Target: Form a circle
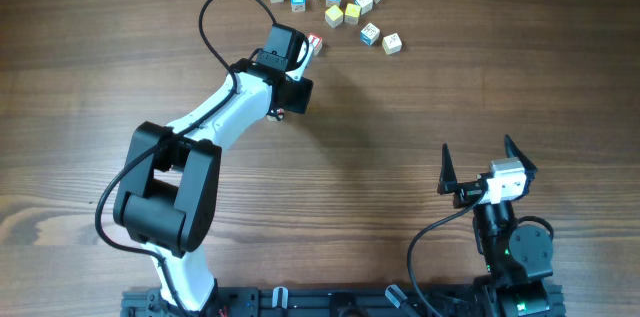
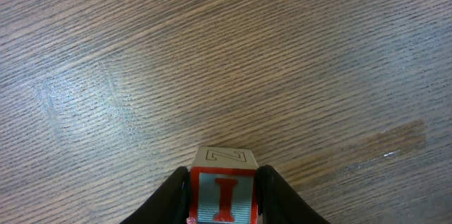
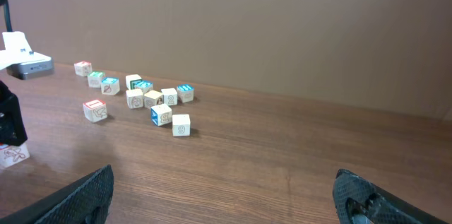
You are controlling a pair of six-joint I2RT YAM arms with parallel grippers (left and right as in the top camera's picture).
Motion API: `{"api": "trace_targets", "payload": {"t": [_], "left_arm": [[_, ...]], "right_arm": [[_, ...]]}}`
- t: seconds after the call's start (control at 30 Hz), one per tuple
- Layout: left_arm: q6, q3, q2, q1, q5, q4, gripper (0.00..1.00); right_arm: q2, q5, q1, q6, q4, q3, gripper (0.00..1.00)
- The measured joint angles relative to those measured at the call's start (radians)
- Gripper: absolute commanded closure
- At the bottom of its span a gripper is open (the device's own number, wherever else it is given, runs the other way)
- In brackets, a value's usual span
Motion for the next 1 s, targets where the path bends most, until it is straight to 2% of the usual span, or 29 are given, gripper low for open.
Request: {"api": "trace_targets", "payload": {"t": [0.57,0.87,1.0], "left_arm": [[0.000,0.002,-0.002,0.000,0.000,-0.015,0.68],[0.008,0.002,-0.002,-0.004,0.000,-0.023,0.53],[0.011,-0.006,-0.001,-0.005,-0.007,-0.037,0.53]], "right_arm": [[0.000,0.000,0.000,0.000,0.000,0.000,0.00],[0.000,0.000,0.000,0.000,0.000,0.000,0.00],[0.000,0.000,0.000,0.000,0.000,0.000,0.00]]}}
